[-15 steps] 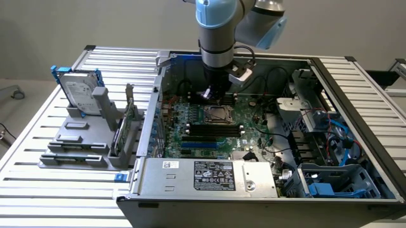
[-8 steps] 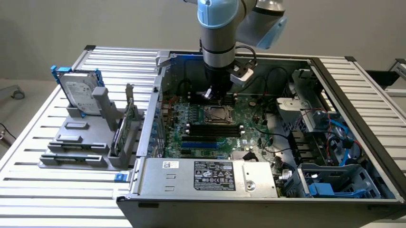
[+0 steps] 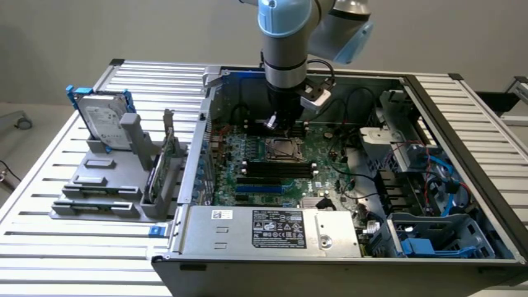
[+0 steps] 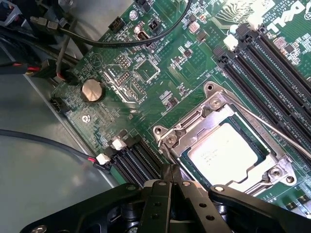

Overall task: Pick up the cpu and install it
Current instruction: 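Install the first cpu locking lever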

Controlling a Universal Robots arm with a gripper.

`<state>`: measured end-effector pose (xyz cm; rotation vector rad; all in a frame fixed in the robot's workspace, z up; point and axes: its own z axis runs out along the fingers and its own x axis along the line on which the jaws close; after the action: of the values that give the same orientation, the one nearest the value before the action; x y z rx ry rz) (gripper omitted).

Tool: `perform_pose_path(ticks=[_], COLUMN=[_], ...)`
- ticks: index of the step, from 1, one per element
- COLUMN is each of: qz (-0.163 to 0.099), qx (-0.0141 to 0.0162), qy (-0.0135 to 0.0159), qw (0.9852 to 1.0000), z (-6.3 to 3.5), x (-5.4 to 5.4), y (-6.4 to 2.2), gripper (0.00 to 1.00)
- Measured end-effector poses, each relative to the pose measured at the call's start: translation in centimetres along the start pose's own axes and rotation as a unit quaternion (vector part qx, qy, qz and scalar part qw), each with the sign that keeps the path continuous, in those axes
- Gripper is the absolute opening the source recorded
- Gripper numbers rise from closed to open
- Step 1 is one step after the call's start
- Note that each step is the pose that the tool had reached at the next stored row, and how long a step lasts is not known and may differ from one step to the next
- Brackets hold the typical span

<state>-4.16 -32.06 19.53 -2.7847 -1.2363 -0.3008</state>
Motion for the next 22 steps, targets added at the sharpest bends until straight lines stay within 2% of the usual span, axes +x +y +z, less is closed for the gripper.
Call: perform_pose_path(ticks=[10, 22], qz=[0.0, 0.001], qx=[0.0003, 0.0028], qy=[0.0004, 0.0035], qw=[1.0, 1.0], z=[0.0, -0.17], x=[-0.01, 0.12], y=[0.25, 0.38], gripper=[0.11, 0.11])
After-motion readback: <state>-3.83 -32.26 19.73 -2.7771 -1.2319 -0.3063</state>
